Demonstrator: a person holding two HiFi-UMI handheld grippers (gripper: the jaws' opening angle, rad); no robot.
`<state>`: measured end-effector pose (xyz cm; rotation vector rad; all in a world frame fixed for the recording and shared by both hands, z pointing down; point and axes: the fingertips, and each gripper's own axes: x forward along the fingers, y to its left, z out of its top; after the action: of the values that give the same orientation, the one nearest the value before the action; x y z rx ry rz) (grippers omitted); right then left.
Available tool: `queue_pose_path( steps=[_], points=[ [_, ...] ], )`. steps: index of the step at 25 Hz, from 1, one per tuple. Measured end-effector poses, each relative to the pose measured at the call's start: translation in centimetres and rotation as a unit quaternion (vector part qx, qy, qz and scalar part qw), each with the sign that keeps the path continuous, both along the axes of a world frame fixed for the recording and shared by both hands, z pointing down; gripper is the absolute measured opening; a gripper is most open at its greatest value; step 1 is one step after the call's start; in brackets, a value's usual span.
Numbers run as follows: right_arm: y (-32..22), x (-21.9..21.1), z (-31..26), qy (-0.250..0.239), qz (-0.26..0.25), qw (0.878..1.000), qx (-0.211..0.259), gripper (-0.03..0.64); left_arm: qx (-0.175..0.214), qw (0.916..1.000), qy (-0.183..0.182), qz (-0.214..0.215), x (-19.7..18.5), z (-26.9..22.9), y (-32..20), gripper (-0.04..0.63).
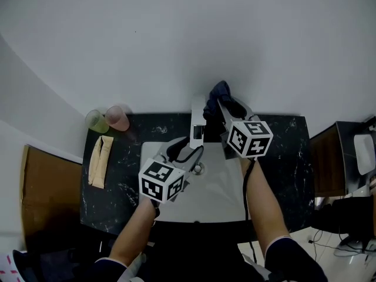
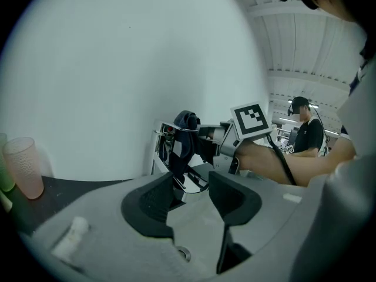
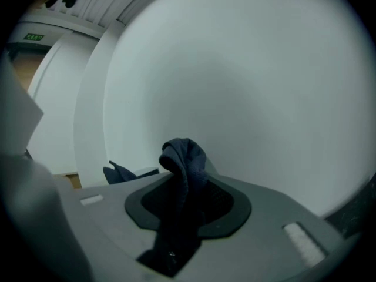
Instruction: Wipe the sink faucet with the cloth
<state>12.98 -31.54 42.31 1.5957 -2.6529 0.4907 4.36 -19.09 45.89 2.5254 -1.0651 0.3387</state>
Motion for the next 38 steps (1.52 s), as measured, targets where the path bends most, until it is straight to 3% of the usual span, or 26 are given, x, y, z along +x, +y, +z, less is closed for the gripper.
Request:
queue_pose_path(
  steps=[7,12,18,23,26,30,38],
  points=[
    [-0.2,-1.3,2.6,-0.024,-0.017,0.999,-0.029,0.112,0.0,1.0,-0.009,-0.005,0.0,0.1,0.0,0.196],
    [0.7,-1.7,4.7,-0.007,-0.037,0.997,-0.06,0.11,0.0,0.9999,-0.013,-0.008,-0.1,0.1,0.0,0.196],
    [1.4,-2.2,8.7,0.066,-0.06,0.988,-0.124,0.11,0.0,0.9998,-0.017,-0.01,-0.1,0.2,0.0,0.196],
    [2.2,-2.9,11.7,0.131,-0.081,0.971,-0.183,0.109,0.0,0.9998,-0.017,-0.01,-0.1,0.2,-0.1,0.197],
    [2.5,-3.3,12.7,0.144,-0.096,0.964,-0.202,0.109,0.0,0.9998,-0.017,-0.01,-0.1,0.3,-0.1,0.198],
    [2.6,-3.5,12.0,0.105,-0.109,0.968,-0.199,0.107,-0.001,0.9998,-0.019,-0.011,-0.2,0.3,-0.1,0.198],
    [2.5,-3.5,5.1,0.003,-0.128,0.984,-0.122,0.106,0.003,0.9996,-0.027,-0.012,-0.1,0.4,-0.1,0.198]
  ],
)
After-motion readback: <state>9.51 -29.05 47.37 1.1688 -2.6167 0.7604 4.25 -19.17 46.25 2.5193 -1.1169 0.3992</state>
